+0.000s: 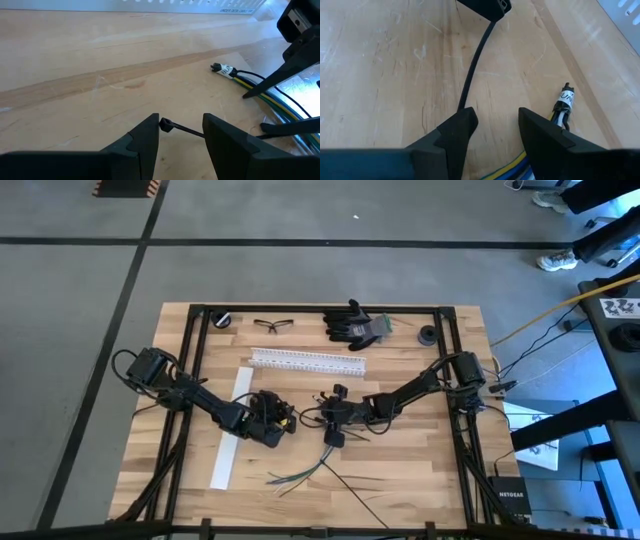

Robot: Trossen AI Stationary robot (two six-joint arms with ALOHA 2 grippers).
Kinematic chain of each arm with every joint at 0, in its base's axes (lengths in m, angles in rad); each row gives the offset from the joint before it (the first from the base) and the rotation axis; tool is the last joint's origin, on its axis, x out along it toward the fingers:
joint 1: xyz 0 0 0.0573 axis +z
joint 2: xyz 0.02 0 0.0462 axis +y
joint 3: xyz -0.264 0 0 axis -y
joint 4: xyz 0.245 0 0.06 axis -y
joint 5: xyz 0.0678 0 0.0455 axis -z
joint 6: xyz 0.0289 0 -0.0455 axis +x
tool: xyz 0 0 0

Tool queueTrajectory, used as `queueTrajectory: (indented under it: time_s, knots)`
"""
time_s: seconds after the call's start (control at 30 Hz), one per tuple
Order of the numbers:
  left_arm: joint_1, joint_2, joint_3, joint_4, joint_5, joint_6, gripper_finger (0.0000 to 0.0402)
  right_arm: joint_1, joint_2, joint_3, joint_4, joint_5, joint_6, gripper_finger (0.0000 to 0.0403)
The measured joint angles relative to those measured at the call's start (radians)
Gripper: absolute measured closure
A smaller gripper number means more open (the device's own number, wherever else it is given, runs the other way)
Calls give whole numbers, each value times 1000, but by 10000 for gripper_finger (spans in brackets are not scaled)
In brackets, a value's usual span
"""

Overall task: Ziptie cables
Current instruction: Wrap the black zip tie on the cable

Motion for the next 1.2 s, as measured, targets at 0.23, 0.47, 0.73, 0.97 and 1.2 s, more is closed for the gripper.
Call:
queueTrajectory:
  time_s: [0.23,0.47,0.73,0.97,1.2]
  knots:
    - [0,0,0,0,0,0,265,0,0,0,8,1,0,247]
    - [0,-2,0,0,0,0,265,0,0,0,12,3,0,210]
    - [0,-2,1,0,0,0,265,-1,-12,-1,3,7,-1,144]
    - [0,-2,1,0,1,0,265,1,-70,-2,16,-11,-3,148]
    - [0,-4,1,-2,25,1,265,0,-63,-1,55,-67,-78,150]
